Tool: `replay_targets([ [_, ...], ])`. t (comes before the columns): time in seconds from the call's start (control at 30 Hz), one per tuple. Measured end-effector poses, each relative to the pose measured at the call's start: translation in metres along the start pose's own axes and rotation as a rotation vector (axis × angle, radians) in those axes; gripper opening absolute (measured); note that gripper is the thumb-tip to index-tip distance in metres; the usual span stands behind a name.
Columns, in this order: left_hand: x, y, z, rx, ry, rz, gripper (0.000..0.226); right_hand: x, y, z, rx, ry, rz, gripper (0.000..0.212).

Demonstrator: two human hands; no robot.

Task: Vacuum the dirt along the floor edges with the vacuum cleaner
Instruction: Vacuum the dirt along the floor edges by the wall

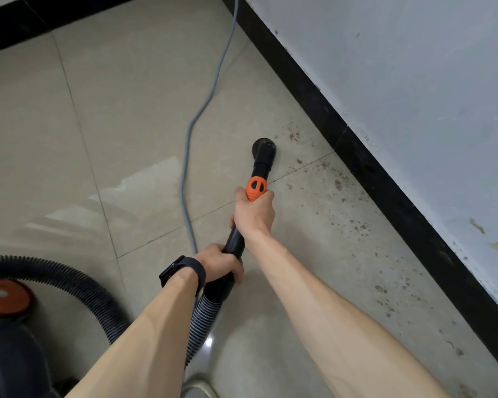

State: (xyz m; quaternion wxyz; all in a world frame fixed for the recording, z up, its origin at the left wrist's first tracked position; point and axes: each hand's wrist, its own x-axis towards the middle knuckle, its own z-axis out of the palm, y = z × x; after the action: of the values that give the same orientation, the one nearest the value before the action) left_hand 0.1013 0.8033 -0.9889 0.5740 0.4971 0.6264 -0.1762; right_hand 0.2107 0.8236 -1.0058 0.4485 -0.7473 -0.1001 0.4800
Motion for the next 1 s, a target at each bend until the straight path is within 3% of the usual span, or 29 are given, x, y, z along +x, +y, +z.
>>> replay_targets([
  [0.43,0.029,0.024,0.015,0.001,0.182,0.154,0.019,0.049,-0.015,-0.018,0.135,-0.051,-0.026,0.030],
  [0.6,0.035,0.030,0.016,-0.027,0.207,0.208,0.029,0.059,-0.023,-0.014,0.147,-0.076,-0.023,0.035],
  [0.83,0.044,0.039,0.024,-0.222,0.328,0.284,0.036,0.070,-0.046,0.002,-0.192,0.075,-0.104,0.032],
  [1.0,0.050,0.060,0.024,-0.337,0.264,0.297,0.036,0.080,-0.062,-0.004,-0.351,0.176,-0.139,0.043],
])
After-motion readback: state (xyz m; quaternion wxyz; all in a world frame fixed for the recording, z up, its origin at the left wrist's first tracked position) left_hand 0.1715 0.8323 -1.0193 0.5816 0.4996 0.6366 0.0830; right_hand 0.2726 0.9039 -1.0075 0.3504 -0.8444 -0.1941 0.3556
